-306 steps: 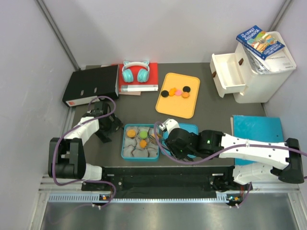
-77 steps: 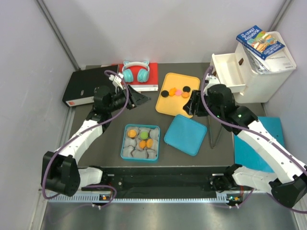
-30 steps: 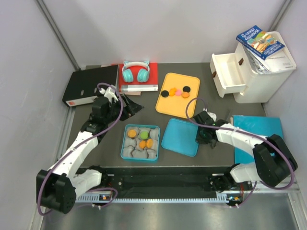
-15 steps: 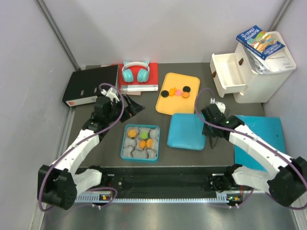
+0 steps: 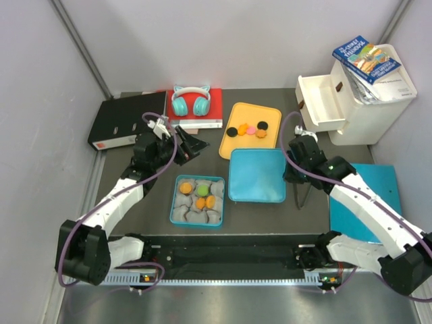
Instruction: Pack the cookies
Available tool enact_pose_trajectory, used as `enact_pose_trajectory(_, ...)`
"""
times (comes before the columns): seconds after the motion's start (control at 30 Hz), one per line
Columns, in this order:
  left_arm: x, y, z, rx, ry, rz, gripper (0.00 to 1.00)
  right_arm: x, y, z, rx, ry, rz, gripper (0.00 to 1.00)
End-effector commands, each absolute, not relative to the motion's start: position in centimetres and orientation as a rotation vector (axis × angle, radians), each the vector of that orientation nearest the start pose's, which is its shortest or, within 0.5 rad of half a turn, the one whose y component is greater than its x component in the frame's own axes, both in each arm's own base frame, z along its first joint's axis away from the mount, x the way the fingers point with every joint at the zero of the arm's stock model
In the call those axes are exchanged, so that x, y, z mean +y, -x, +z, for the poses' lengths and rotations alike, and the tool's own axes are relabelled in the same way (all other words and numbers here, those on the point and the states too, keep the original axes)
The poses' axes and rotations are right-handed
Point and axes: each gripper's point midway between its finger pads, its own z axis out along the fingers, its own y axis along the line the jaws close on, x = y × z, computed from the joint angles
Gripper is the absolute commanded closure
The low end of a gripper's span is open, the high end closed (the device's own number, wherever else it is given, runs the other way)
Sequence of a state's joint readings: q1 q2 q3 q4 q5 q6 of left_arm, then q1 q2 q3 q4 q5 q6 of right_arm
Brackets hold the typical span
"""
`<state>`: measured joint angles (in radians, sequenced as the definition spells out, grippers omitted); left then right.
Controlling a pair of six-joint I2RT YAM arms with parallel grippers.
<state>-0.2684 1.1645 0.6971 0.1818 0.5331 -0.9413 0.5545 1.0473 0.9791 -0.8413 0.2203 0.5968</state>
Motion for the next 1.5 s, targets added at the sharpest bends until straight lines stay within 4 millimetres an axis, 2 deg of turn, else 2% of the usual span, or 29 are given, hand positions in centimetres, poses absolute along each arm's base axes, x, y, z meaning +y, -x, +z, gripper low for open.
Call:
enact_pose_trajectory(0.0, -22.7, -30.4, 26.8, 1.794, 0.099, -1.506, 0.02, 14.8, -24.5, 19.8, 2.394, -0.092, 0.348, 1.00)
enact_pose_trajectory(0.07, -23.3, -30.3, 27.0, 1.794, 0.062, -1.524, 0.01, 15.4, -24.7, 20.3, 2.387, -0.077, 0.376, 1.00)
enact_pose_trajectory(0.2, -24.3, -30.0, 26.0, 1.828, 0.023, -1.543, 0.01, 16.7, -25.3, 21.5, 2.376, -0.046, 0.422, 1.00)
enact_pose_trajectory(0.43, -24.9, -29.9, 25.2, 1.852, 0.010, -1.549, 0.01, 19.1, -26.5, 23.7, 2.347, 0.011, 0.484, 1.00)
enact_pose_trajectory(0.67, -25.2, -30.0, 24.9, 1.861, 0.001, -1.564, 0.04, 21.0, -26.8, 24.5, 2.343, 0.059, 0.528, 1.00)
enact_pose_trajectory(0.77, -25.5, -29.9, 25.1, 1.851, -0.016, -1.582, 0.19, 21.5, -26.7, 24.1, 2.356, 0.076, 0.541, 1.00)
enact_pose_trajectory(0.8, -25.5, -29.9, 25.3, 1.841, -0.022, -1.588, 0.30, 21.7, -26.8, 24.0, 2.357, 0.081, 0.544, 1.00)
enact_pose_trajectory(0.93, -25.7, -29.5, 25.4, 1.826, -0.040, -1.609, 0.48, 22.1, -26.5, 23.7, 2.364, 0.092, 0.565, 1.00)
enact_pose_trajectory(1.23, -26.1, -29.0, 25.9, 1.802, -0.088, -1.643, 0.80, 22.3, -26.5, 23.5, 2.369, 0.109, 0.571, 1.00)
enact_pose_trajectory(1.33, -26.1, -28.8, 26.1, 1.798, -0.098, -1.646, 0.98, 22.3, -26.5, 23.7, 2.365, 0.112, 0.570, 1.00)
enact_pose_trajectory(1.37, -26.1, -28.8, 26.1, 1.803, -0.094, -1.644, 1.00, 22.3, -26.4, 23.8, 2.360, 0.114, 0.574, 1.00)
enact_pose_trajectory(1.4, -26.1, -29.0, 26.4, 1.800, -0.093, -1.639, 1.00, 22.2, -26.5, 24.2, 2.350, 0.121, 0.570, 0.84)
enact_pose_trajectory(1.47, -26.0, -29.2, 26.8, 1.810, -0.080, -1.628, 1.00, 21.6, -26.4, 24.7, 2.342, 0.110, 0.548, 0.59)
